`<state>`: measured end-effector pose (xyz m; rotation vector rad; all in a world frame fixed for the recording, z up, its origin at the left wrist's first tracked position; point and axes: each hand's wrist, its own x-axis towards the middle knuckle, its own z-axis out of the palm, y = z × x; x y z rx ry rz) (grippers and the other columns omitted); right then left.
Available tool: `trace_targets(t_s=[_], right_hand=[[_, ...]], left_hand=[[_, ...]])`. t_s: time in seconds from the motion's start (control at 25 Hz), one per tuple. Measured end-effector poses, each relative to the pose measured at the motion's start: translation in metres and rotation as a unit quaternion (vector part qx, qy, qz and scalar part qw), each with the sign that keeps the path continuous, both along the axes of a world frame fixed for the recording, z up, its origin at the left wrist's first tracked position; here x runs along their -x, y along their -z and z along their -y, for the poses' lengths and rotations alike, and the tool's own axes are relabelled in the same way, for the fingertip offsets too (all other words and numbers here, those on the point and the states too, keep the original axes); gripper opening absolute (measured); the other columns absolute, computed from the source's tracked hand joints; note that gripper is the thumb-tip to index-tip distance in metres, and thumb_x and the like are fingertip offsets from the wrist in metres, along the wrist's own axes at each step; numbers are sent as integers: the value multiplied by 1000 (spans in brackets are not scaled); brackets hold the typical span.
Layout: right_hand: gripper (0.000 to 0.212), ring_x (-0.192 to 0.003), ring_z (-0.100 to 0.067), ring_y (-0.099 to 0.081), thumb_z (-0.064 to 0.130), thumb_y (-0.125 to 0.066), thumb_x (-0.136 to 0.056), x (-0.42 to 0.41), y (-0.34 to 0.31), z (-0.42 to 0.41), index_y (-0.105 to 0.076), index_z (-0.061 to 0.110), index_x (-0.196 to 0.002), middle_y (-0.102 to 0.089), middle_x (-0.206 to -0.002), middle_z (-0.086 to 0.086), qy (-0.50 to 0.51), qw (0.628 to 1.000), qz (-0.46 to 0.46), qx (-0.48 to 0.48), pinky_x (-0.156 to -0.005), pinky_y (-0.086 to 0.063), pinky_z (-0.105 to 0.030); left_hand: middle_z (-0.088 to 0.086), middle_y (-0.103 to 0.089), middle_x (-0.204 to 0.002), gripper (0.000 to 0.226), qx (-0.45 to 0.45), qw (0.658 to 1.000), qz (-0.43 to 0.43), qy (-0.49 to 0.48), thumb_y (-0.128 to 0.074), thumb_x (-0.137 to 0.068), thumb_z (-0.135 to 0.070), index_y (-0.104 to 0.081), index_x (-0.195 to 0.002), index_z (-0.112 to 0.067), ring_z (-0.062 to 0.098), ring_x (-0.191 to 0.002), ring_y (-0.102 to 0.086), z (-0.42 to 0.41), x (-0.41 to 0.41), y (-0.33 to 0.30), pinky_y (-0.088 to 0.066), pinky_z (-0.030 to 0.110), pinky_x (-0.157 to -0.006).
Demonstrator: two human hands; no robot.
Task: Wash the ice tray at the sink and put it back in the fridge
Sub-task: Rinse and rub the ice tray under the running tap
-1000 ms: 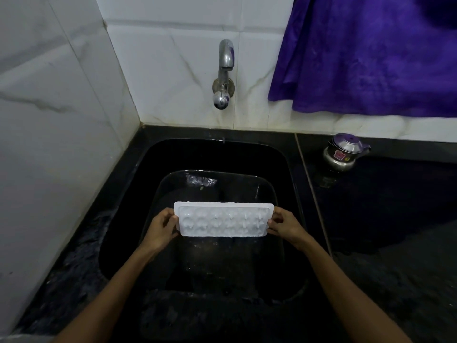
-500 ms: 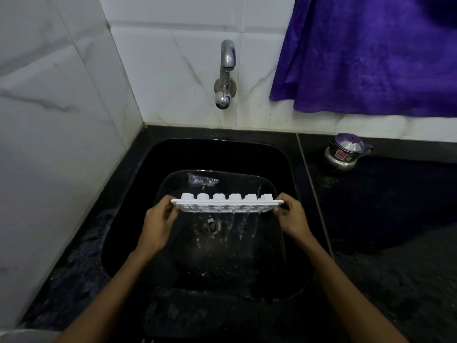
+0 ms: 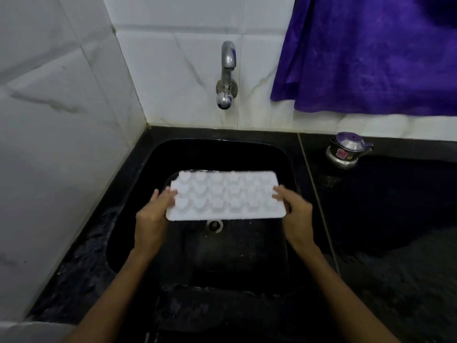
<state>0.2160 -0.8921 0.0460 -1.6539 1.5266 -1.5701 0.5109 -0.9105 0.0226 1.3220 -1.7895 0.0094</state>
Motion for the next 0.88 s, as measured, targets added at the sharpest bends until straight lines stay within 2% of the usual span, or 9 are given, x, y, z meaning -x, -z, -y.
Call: trace_targets(t_s=[0.12,0.24,0.32,0.4,0.52,0.6,0.68,0.8,0.88], right_hand=[[42,-69,1,-63,-16,-58,-75,-6,19,-11,-68,21,-92,-65,-82,12,-20,992,-62,-110,-64,-49,-10],[31,-92,-14,-68,-10,-65,-74,4,-13,4,-69,9,-99,-66,-96,0,26,1000,2,10,-82,-45,-3],[26,-105,-13,-64,3,-68,-77,12,-43,14,-68,7,-102,-66,-107,1,37,991,-10,130,-91,-47,-12],[27,-106,-12,-64,3,-68,-77,13,-50,16,-67,8,-104,-67,-108,0,49,980,-27,189,-92,-49,-17],[24,-98,-15,-68,-8,-60,-83,0,-18,-4,-69,3,-102,-69,-103,-21,41,998,34,-29,-78,-46,-5],[26,-103,-29,-65,-10,-52,-86,-8,7,-20,-69,-1,-104,-68,-106,-23,29,985,25,-171,-77,-44,-7],[28,-104,-33,-64,-19,-57,-78,-7,1,-24,-68,-7,-101,-67,-107,-17,82,995,-21,-62,-85,-42,-4],[24,-104,-19,-63,-10,-65,-73,3,-30,-14,-68,-7,-97,-63,-104,-9,111,980,-73,145,-94,-44,-10],[22,-106,-21,-62,-9,-65,-74,2,-26,-13,-69,-8,-96,-65,-105,-15,126,977,-98,144,-95,-46,-17]], left_hand=[[25,-69,-101,28,-112,992,59,8,-67,-70,16,-72,-94,4,48,-102,-60,-9,2,14,-27,49,-104],[14,-69,-102,19,71,995,63,20,-56,-90,-9,-70,-95,3,36,-104,-62,8,-4,-21,-36,46,-105],[3,-67,-106,25,147,989,-26,-14,-59,-92,-18,-66,-106,1,20,-105,-63,26,-15,-46,-39,36,-107],[-1,-69,-105,33,78,985,-152,-30,-66,-86,-18,-63,-114,-1,13,-103,-64,25,-14,-53,-41,33,-106],[21,-69,-100,24,35,998,-39,-31,-63,-76,12,-68,-99,11,39,-94,-67,-5,8,-5,-40,28,-101],[24,-68,-100,27,-44,998,-48,-19,-64,-70,18,-68,-96,12,44,-91,-66,-23,17,15,-39,20,-101],[24,-68,-100,24,5,996,-88,-19,-64,-75,10,-67,-98,11,33,-94,-66,-22,19,4,-36,13,-103],[8,-68,-106,19,135,984,-116,-7,-60,-88,-10,-64,-104,-2,14,-103,-60,-9,12,-27,-40,23,-105],[7,-68,-106,17,119,984,-128,-24,-61,-87,-8,-66,-102,0,16,-103,-62,-9,14,-26,-44,29,-103]])
